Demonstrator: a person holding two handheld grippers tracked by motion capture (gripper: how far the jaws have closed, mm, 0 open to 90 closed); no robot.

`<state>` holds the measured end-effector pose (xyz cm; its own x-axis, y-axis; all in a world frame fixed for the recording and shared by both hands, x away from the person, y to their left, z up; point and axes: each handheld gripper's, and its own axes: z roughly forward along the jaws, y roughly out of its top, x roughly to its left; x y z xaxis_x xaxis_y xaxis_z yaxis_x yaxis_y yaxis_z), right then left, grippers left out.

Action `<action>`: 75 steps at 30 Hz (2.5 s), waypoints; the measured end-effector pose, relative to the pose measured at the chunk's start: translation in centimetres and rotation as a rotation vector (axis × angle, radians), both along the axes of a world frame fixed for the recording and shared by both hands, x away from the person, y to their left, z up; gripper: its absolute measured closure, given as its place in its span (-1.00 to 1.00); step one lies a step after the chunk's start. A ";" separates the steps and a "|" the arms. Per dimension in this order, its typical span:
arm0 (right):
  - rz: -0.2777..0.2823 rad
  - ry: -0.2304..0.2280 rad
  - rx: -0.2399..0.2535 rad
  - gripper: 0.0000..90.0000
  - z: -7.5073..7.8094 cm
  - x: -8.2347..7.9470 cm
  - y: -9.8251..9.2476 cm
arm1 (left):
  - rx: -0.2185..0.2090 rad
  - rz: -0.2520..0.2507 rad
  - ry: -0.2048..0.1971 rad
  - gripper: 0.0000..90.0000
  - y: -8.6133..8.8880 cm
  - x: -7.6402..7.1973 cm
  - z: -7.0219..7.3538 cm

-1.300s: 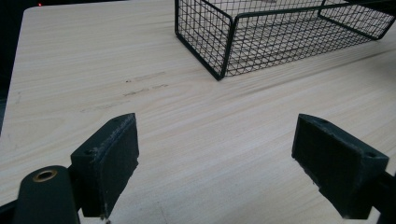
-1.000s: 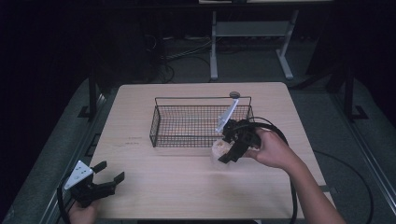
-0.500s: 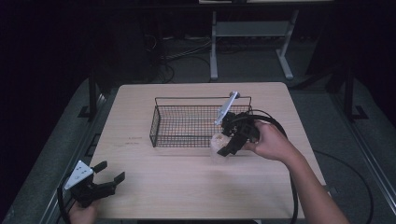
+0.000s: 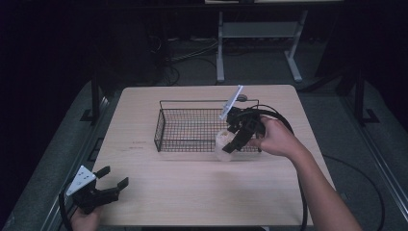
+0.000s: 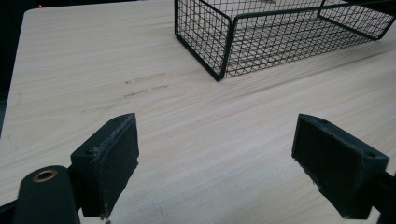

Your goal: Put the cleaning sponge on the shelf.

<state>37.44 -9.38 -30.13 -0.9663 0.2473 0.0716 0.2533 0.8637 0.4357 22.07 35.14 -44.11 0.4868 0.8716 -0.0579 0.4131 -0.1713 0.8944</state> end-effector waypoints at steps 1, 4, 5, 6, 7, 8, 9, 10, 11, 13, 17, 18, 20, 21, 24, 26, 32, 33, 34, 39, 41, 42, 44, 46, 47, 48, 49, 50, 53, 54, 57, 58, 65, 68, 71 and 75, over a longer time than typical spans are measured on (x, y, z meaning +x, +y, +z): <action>-0.001 -0.003 -0.002 -0.35 0.0 0.1 0.0 | 0.000 0.000 -0.001 -0.69 0.0 0.0 0.0; -0.006 0.000 -0.009 -0.35 0.2 0.5 0.2 | 0.001 -0.001 -0.002 -0.69 0.1 0.0 0.0; -0.006 0.002 -0.009 -0.35 0.2 0.6 0.2 | 0.002 -0.001 -0.001 -0.69 0.1 0.0 0.0; -0.006 0.001 -0.011 -0.35 0.3 0.8 0.3 | 0.001 -0.001 -0.001 -0.69 0.1 0.0 0.0; -0.004 0.002 -0.013 -0.35 0.3 0.9 0.3 | 0.001 -0.002 -0.001 -0.69 0.1 0.0 0.0; -0.006 0.001 -0.017 -0.35 0.3 1.0 0.4 | 0.001 -0.002 -0.001 -0.69 0.1 0.0 0.0; -0.010 0.004 -0.014 -0.35 0.4 1.1 0.4 | 0.001 -0.002 -0.001 -0.69 0.1 0.0 0.0; -0.007 0.003 -0.007 -0.35 0.4 1.3 0.4 | 0.000 -0.001 -0.002 -0.69 0.1 0.0 0.0; -0.011 0.004 -0.010 -0.35 0.5 1.4 0.4 | 0.000 -0.003 -0.003 -0.69 0.1 0.0 0.0; -0.013 0.000 -0.016 -0.35 0.5 1.6 0.4 | 0.002 -0.002 -0.002 -0.69 0.1 0.0 0.1; -0.021 0.001 -0.017 -0.35 0.8 2.1 0.5 | 0.000 0.000 -0.004 -0.69 0.1 0.0 0.1; -0.024 -0.001 -0.021 -0.35 0.8 2.3 0.5 | 0.002 -0.001 -0.004 -0.69 0.1 0.0 0.1; -0.028 0.002 -0.013 -0.35 0.9 2.6 0.5 | -0.002 0.001 -0.006 -0.69 0.1 0.0 0.1; -0.033 0.001 -0.013 -0.35 1.0 2.8 0.5 | -0.002 0.000 -0.005 -0.69 0.1 0.0 0.0; -0.043 0.000 -0.018 -0.35 1.0 3.2 0.5 | 0.000 -0.001 -0.003 -0.69 0.1 0.0 0.0; -0.046 -0.001 -0.017 -0.35 1.1 3.5 0.5 | 0.002 -0.002 -0.004 -0.69 0.1 0.0 0.1; -0.066 0.003 -0.008 -0.35 1.3 4.4 0.5 | 0.006 -0.003 -0.006 -0.69 0.1 0.0 0.1; -0.068 0.003 -0.008 -0.35 1.2 4.6 0.5 | 0.006 -0.002 -0.006 -0.69 0.1 0.0 0.1; -0.072 0.004 -0.008 -0.35 1.2 4.7 0.4 | 0.005 -0.003 -0.005 -0.69 0.1 0.0 0.0; -0.091 0.009 -0.006 -0.35 0.8 5.4 0.1 | 0.006 -0.004 -0.005 -0.69 0.1 0.0 0.1; -0.101 0.011 0.000 -0.35 0.7 5.8 -0.2 | 0.006 -0.003 -0.005 -0.69 0.1 0.0 0.1; -0.103 0.009 -0.001 -0.35 0.6 5.9 -0.3 | 0.006 -0.004 -0.005 -0.69 0.1 0.0 0.1; -0.116 0.014 0.001 -0.35 0.5 6.2 -0.4 | 0.006 -0.004 -0.005 -0.69 0.1 0.0 0.0; -0.125 0.017 0.003 -0.35 0.4 6.4 -0.6 | 0.006 -0.004 -0.006 -0.69 0.1 0.0 0.0; -0.131 0.019 0.003 -0.35 0.3 6.6 -0.6 | 0.006 -0.004 -0.006 -0.69 0.0 0.0 0.0; -0.134 0.022 0.004 -0.35 0.3 6.7 -0.7 | 0.006 -0.004 -0.007 -0.69 0.0 0.0 0.0; -0.140 0.024 0.005 -0.35 0.2 6.9 -0.8 | 0.008 -0.003 -0.007 -0.69 0.1 0.0 0.1; -0.141 0.026 0.008 -0.35 0.1 7.0 -0.8 | 0.007 -0.004 -0.006 -0.69 0.1 -0.1 0.1; -0.149 0.029 0.003 -0.35 -0.2 7.3 -0.8 | 0.008 -0.004 -0.006 -0.69 0.1 -0.1 0.1; -0.150 0.030 0.002 -0.35 -0.2 7.4 -0.9 | 0.007 -0.004 -0.006 -0.69 0.1 -0.1 0.1; -0.159 0.033 0.003 -0.35 -0.4 7.7 -1.0 | 0.007 -0.005 -0.006 -0.69 0.1 -0.1 0.1; -0.161 0.033 0.002 -0.35 -0.4 7.8 -1.1 | 0.006 -0.004 -0.008 -0.69 0.0 -0.1 0.1; -0.176 0.027 -0.008 -0.35 -0.2 8.5 -1.3 | 0.007 -0.006 -0.009 -0.69 -0.1 -0.1 0.1; -0.178 0.025 -0.012 -0.35 -0.1 8.8 -1.1 | 0.007 -0.007 -0.008 -0.69 -0.1 -0.1 0.1; -0.186 0.028 -0.003 -0.35 0.0 9.0 -1.1 | 0.005 -0.008 -0.009 -0.69 -0.1 -0.1 0.1; -0.194 0.029 -0.009 -0.35 -0.4 9.4 -1.3 | 0.007 -0.009 -0.008 -0.69 -0.1 -0.1 0.0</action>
